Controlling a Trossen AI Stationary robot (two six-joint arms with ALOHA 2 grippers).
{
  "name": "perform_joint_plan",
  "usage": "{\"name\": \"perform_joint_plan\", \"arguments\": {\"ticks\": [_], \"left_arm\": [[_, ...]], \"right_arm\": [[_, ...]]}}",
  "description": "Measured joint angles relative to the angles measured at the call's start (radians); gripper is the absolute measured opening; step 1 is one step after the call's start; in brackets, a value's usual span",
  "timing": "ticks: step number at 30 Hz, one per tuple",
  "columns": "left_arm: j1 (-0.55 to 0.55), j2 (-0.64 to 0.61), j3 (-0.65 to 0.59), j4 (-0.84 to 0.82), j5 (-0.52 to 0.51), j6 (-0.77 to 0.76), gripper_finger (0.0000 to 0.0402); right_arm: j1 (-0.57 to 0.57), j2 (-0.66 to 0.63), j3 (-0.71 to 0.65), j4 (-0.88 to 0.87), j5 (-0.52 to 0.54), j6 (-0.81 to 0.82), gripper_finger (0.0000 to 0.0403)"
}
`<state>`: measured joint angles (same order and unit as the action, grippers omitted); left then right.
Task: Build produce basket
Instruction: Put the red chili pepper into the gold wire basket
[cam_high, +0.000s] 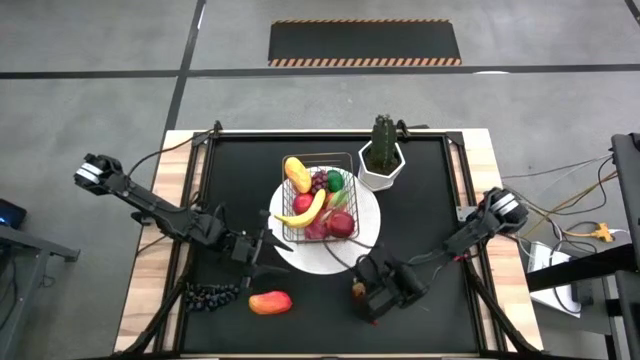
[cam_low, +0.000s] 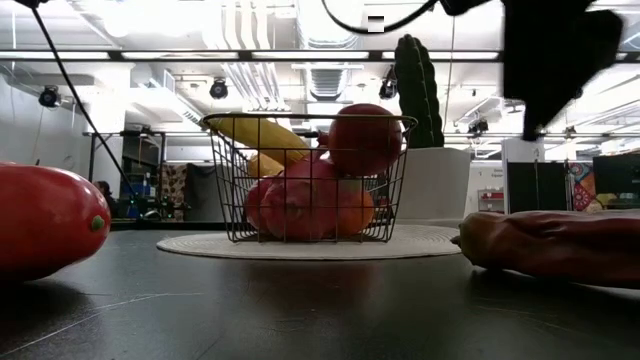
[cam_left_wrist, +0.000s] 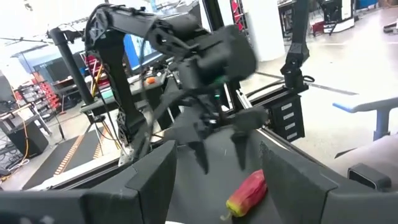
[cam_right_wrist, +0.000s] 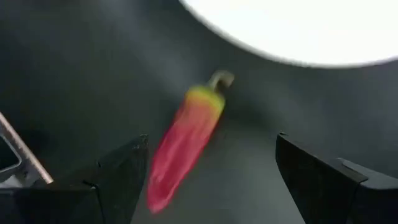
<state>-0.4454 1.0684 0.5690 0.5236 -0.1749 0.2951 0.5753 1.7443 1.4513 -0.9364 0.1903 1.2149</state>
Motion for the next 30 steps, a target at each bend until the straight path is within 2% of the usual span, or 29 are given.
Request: {"name": "perform_joint_plan", "arguments": {"ticks": [6, 14, 17, 24, 26, 30], "left_arm": [[0.0, -0.003, -0.005, 0.0, 0.0, 0.0, 0.0213], [0.0, -0.003, -0.005, -0.001, -0.001, 0.004, 0.0213], [0.0, -0.003, -0.005, 0.001, -0.001, 0.008, 0.0213], [0.0, -0.003, -0.005, 0.027, -0.002, 0.01, 0.0212], [0.0, -0.003, -0.005, 0.035, -0.002, 0.01, 0.0212], [0.0, -0.003, -0.005, 0.036, -0.002, 0.015, 0.0212]], "right_arm": [[0.015, 0.138, 0.09, -0.012, -0.094, 0.1, 0.0328], [0.016, 0.272, 0.172, -0.072, -0.121, 0.092, 0.0319], [0.016, 0.301, 0.186, -0.082, -0.135, 0.07, 0.0277], [0.014, 0.31, 0.194, -0.081, -0.143, -0.043, 0.0115], [0.013, 0.301, 0.193, -0.08, -0.139, -0.108, 0.0079], [0.011, 0.266, 0.196, -0.09, -0.142, -0.231, 0.0075]]}}
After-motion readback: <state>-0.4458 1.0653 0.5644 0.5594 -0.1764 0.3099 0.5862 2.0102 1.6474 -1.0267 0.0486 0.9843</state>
